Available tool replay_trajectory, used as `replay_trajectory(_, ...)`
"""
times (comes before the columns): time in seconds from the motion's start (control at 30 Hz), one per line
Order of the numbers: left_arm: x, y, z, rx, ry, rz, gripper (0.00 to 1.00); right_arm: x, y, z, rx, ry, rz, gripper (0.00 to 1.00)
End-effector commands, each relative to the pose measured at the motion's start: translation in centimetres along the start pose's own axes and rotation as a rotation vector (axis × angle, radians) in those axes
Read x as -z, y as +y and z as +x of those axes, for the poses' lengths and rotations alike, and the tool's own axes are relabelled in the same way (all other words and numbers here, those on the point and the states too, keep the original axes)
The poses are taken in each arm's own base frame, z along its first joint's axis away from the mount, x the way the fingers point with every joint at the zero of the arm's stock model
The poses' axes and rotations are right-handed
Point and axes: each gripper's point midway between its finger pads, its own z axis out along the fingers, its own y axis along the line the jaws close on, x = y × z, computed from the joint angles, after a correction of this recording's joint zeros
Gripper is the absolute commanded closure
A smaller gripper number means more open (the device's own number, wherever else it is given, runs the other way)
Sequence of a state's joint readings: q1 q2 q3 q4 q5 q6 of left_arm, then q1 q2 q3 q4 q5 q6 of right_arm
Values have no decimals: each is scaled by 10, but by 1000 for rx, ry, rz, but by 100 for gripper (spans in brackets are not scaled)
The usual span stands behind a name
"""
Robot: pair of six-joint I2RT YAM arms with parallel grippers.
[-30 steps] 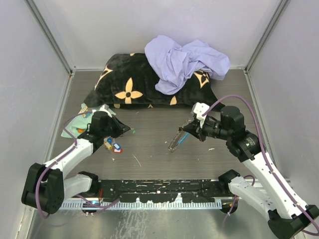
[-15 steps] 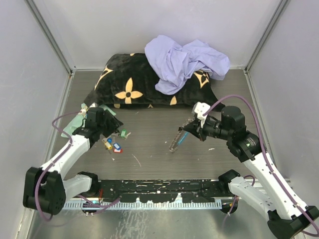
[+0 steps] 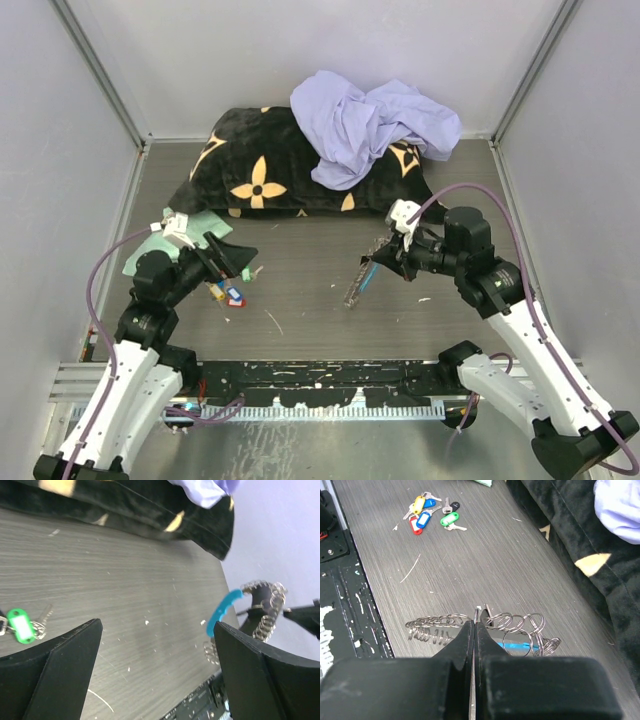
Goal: Remove the keys from the keyring
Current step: Place the key at the center of the board, then place the keyring at the center of the board.
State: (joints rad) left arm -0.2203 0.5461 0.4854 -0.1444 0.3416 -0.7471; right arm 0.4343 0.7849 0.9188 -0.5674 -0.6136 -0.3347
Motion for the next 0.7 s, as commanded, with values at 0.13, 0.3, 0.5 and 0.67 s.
replay_trajectory(0.13, 27, -47, 9, 18, 27, 238, 3, 21, -6, -34, 30, -47, 10, 99)
replay_trajectory(0.3, 48, -82, -9, 139, -62, 387, 1, 37, -18, -44, 76, -45, 77, 99)
replay_trajectory(0.5, 64, -97, -17, 160, -93, 428, 2, 52, -23, -42, 74, 25, 91, 99)
replay_trajectory(0.67, 72, -103, -16, 154, -73, 432, 2, 59, -33, -31, 71, 81, 131, 99)
